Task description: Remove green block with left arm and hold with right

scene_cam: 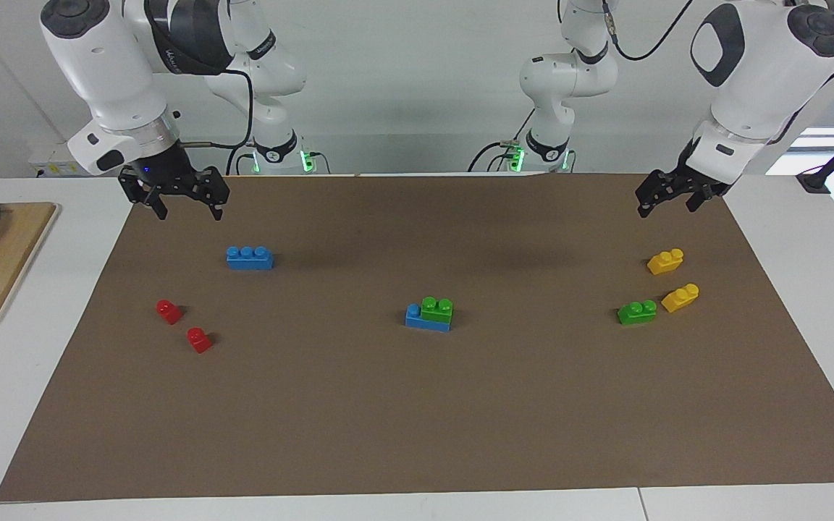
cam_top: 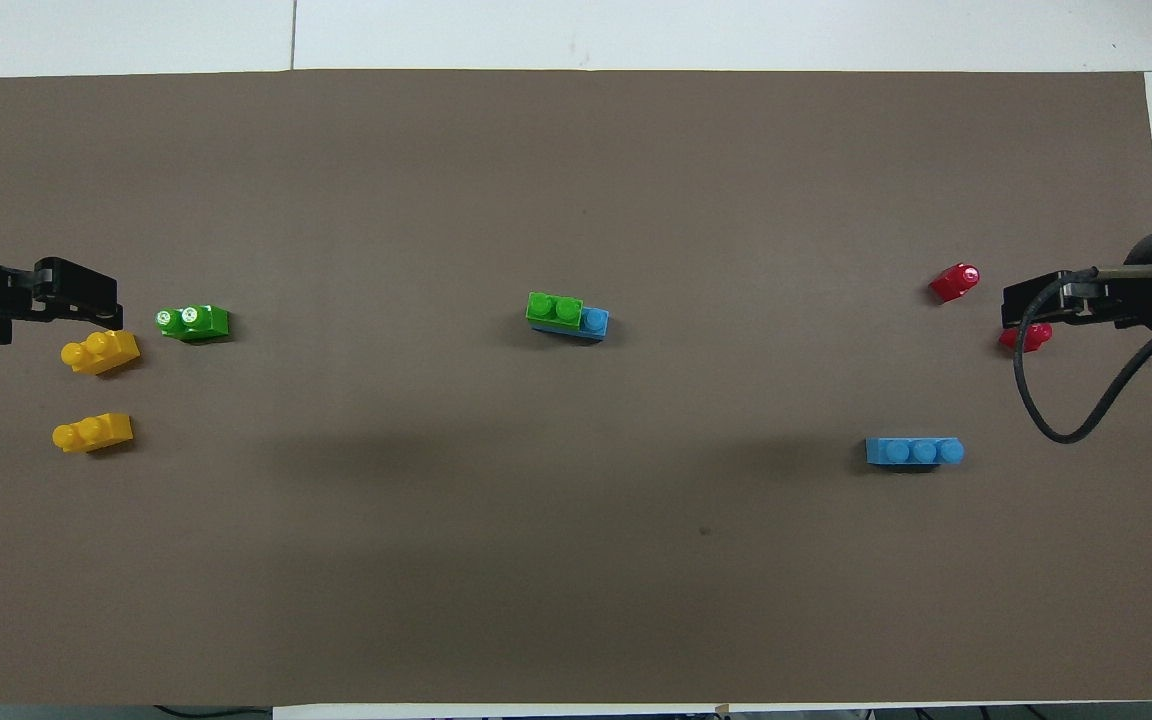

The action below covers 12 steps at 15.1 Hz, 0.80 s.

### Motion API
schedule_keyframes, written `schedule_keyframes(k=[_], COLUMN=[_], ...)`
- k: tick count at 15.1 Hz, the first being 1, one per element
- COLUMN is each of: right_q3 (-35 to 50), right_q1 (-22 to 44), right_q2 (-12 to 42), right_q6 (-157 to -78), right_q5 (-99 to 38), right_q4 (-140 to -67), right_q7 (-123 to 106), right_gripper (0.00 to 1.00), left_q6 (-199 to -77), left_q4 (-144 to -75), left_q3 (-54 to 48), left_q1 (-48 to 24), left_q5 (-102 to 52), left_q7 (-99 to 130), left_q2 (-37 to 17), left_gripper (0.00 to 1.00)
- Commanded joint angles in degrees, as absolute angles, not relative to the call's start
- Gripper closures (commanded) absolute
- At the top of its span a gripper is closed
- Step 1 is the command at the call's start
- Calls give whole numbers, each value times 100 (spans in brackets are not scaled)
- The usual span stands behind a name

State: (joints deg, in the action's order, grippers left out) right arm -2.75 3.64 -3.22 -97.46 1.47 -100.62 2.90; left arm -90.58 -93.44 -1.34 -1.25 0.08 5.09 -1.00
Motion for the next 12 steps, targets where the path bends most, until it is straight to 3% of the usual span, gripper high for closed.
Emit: schedule_keyframes(k=[1,12], right_q3=[-229,-211], right_q1=[308,360], right_q2=[-307,-281], right_q6=[-9659,-9984], right_q5=[88,70], right_q4=[-10028,-10028], right_q7=[343,1193], right_gripper=[0,0], left_q6=[-9105,-9097], left_q4=[-9255,-9290], left_q3=[-185,-167], left_q1=[-44,-44], left_q5=[-35,-35], left_q7=[404,466], left_q2=[-167,-141], left_gripper=[0,0])
